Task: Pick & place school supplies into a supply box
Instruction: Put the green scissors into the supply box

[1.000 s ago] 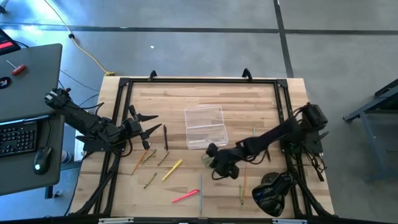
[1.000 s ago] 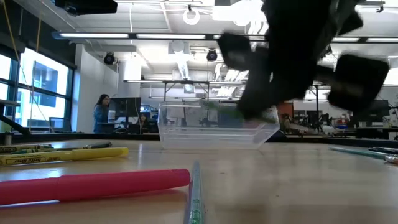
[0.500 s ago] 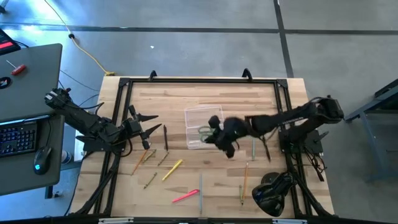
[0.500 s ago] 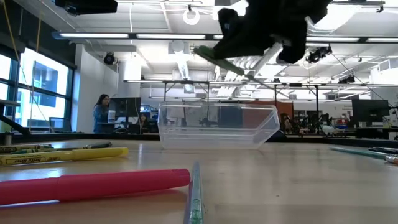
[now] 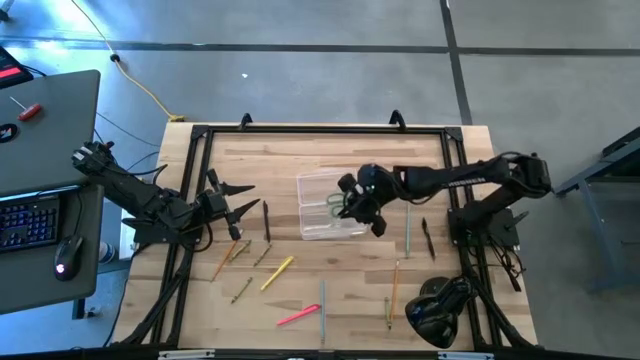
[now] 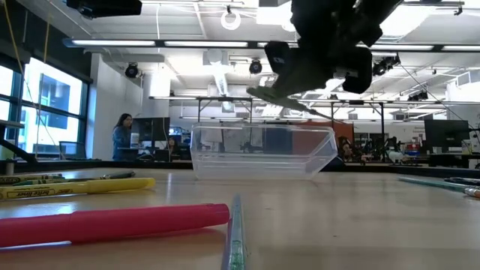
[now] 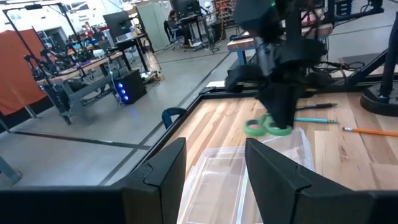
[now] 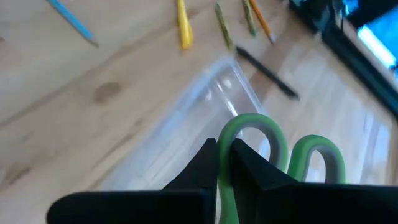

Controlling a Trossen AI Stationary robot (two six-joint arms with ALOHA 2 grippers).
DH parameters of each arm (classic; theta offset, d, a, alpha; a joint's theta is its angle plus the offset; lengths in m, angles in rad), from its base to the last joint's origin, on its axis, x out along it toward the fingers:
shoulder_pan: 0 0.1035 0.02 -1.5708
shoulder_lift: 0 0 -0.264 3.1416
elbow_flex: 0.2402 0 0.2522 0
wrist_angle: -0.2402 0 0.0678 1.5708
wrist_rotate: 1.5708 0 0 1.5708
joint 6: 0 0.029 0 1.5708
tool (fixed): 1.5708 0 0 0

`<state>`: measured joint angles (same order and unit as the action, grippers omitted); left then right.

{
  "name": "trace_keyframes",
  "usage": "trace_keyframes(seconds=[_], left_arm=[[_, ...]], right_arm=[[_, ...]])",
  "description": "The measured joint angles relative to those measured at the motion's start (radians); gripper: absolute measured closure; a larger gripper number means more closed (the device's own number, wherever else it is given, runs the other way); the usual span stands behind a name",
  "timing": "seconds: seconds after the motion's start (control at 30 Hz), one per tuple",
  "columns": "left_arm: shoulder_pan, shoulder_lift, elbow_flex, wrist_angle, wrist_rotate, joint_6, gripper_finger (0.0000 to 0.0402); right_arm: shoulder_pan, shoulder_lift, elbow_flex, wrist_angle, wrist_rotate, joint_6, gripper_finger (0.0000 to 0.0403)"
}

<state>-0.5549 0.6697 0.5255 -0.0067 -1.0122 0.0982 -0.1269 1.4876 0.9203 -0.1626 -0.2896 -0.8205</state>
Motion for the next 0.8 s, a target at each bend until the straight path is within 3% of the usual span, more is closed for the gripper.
trace_keyframes(seconds=[0.17,0.3,0.47,0.67,0.8], left_arm=[[0.0,0.0,0.0,0.0,0.008,0.0,0.0206],[0.0,0.0,0.0,0.0,0.008,0.0,0.0206],[0.0,0.0,0.0,0.001,0.008,0.0,0.0206],[0.0,0.0,0.0,0.005,0.007,0.0,0.0206],[0.0,0.0,0.0,0.005,0.007,0.0,0.0206]], right_arm=[[-0.031,0.0,0.0,0.021,-0.009,0.02,0.0398],[-0.021,0.0,0.0,0.173,-0.03,0.191,0.0396],[0.04,0.001,0.0,0.312,0.139,0.276,0.0395],[0.106,0.077,0.003,0.377,0.16,0.316,0.0398],[0.123,0.157,0.0,0.431,0.255,0.236,0.0396]])
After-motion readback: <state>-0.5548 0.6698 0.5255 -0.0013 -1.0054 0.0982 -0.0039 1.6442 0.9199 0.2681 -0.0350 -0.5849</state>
